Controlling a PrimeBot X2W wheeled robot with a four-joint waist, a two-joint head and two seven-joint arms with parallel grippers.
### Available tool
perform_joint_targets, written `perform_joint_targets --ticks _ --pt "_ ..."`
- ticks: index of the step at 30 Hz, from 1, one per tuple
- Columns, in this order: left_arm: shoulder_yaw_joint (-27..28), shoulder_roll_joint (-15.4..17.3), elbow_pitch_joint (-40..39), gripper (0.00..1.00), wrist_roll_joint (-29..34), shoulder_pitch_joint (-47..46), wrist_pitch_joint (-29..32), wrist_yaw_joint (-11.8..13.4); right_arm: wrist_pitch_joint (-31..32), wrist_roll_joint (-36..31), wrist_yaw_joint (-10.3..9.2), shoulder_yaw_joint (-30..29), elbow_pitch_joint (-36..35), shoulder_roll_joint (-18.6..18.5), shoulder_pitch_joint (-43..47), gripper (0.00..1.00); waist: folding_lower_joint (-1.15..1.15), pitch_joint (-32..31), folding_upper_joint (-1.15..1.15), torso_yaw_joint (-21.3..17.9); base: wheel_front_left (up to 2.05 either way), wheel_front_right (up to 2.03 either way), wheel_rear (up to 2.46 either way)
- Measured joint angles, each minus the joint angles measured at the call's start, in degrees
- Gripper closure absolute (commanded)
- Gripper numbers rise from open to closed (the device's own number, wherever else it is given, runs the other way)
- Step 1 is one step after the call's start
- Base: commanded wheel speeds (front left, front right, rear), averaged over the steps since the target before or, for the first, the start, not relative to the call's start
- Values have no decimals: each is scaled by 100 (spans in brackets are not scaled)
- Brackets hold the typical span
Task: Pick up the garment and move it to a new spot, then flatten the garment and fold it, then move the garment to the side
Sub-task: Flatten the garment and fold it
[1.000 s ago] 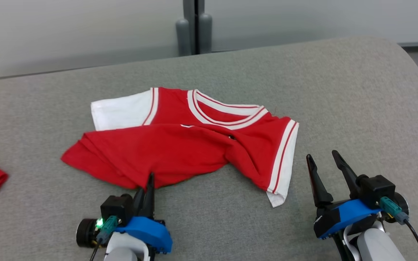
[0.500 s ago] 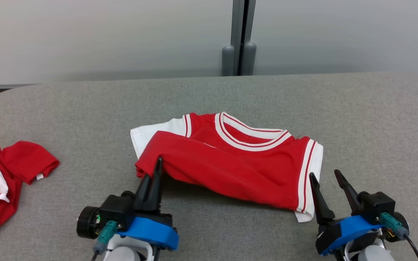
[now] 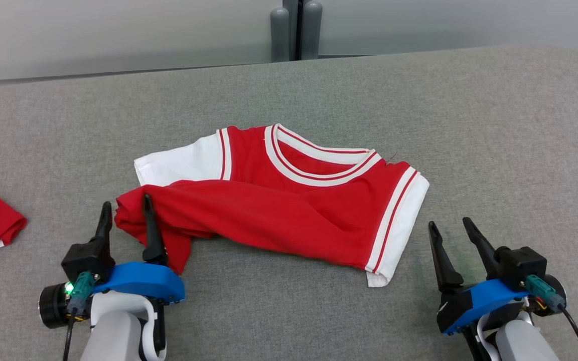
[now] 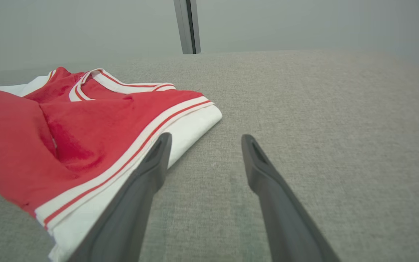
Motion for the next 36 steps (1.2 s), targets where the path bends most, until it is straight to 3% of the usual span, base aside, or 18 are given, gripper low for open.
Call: perform_joint_targets --ticks 8,17,18,19,20,25,29,36 --pt "126 -3 -57 0 -1 64 0 37 0 1 0 -120 190 -49 -120 0 -1 134 0 236 0 0 0" --pt "-189 1 -365 0 -24 241 0 41 -25 282 0 12 825 -15 -169 0 -1 207 0 671 0 0 0" --pt "-203 1 -385 0 -26 248 0 44 -41 322 -1 51 922 -11 -208 9 -1 199 -1 689 0 0 0" --pt "-216 0 -408 0 -30 258 0 48 -48 391 -1 89 987 -12 -231 68 -1 185 -1 702 0 0 0" --pt "-233 -3 -432 0 -30 271 0 51 -52 448 -3 127 1039 -13 -243 100 -1 170 -1 711 0 0 0" --pt "-256 -1 -537 0 -27 323 0 147 -13 598 0 190 765 30 -249 100 -1 100 -1 674 0 0 0" --pt "-233 -4 -535 0 -41 425 0 124 -12 681 0 1 -32 -125 -198 100 -1 -32 -1 558 0 0 0" --pt "-510 -10 -442 0 -188 539 0 56 -14 19 0 46 -700 -218 -208 100 -2 -305 -2 569 0 0 0"
